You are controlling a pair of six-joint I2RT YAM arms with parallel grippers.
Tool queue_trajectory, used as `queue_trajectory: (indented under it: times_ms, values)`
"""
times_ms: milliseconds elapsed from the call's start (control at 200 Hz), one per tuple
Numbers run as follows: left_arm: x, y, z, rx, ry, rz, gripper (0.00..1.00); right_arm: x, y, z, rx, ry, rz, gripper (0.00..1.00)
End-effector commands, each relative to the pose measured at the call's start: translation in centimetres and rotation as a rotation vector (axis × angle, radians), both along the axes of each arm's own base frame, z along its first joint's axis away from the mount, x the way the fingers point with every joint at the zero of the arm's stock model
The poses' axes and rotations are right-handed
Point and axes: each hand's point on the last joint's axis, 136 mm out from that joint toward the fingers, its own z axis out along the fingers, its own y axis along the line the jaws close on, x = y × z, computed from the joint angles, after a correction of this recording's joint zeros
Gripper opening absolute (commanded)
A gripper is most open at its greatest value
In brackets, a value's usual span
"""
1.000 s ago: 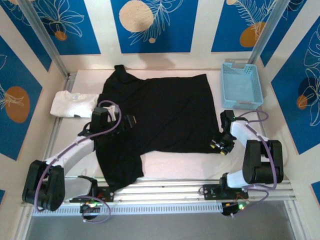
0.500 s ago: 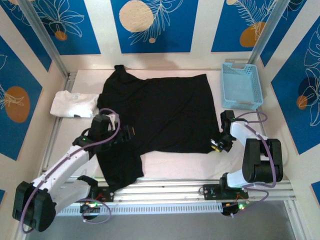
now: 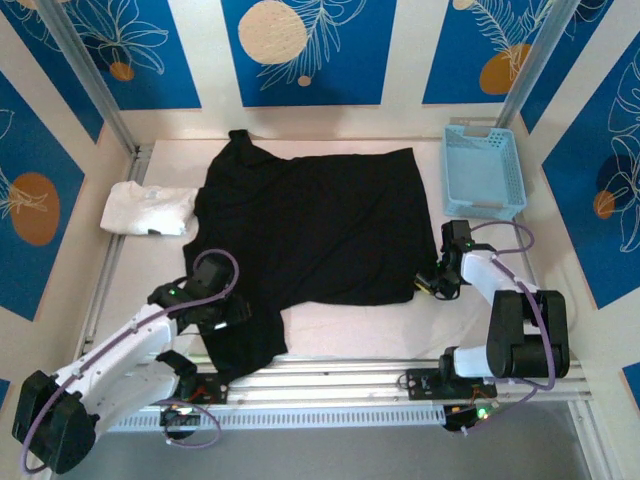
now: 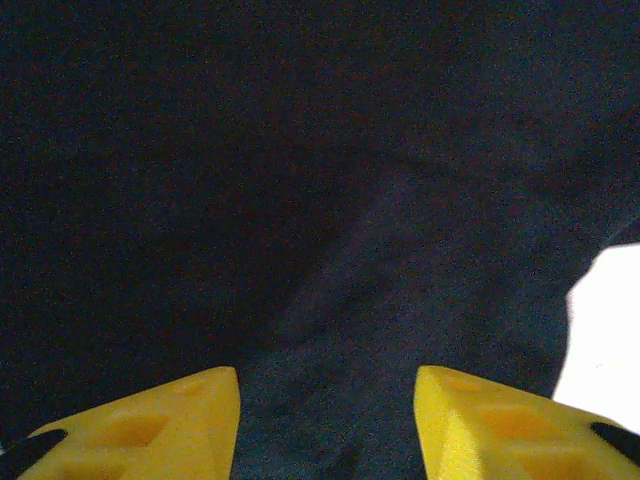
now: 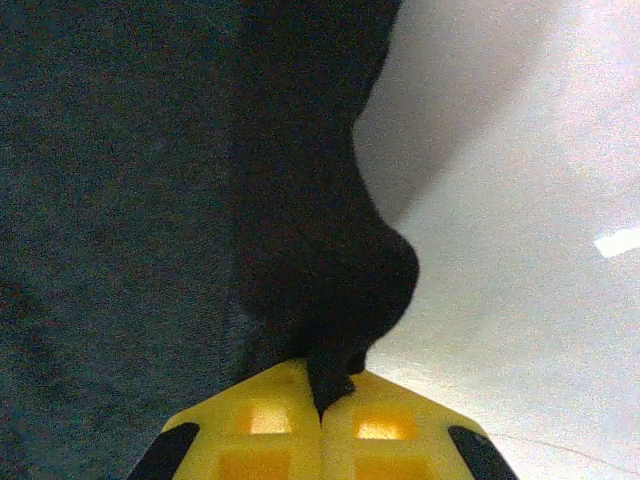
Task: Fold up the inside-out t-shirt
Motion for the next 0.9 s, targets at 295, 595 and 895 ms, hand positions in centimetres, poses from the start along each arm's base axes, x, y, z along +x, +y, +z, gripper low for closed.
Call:
queue_trajectory:
  times_ms: [295, 595, 895]
  values:
    - [-8.5, 4.8, -2.4, 0.13, 0.339, 0.292, 0.5, 0.9, 2.1, 2.0, 0.103, -0.127, 0.075, 0.0]
    - [-9.0, 4.3, -3.7, 0.146, 0.388, 0.233, 0.53, 0.4, 1.9, 2.6, 0.091, -0.141, 0.079, 0.0]
    - [-9.3, 3.3, -4.9, 0.122, 0.411, 0.193, 0.5, -0.9, 1.1, 2.9, 0.06, -0.132, 0.047, 0.0]
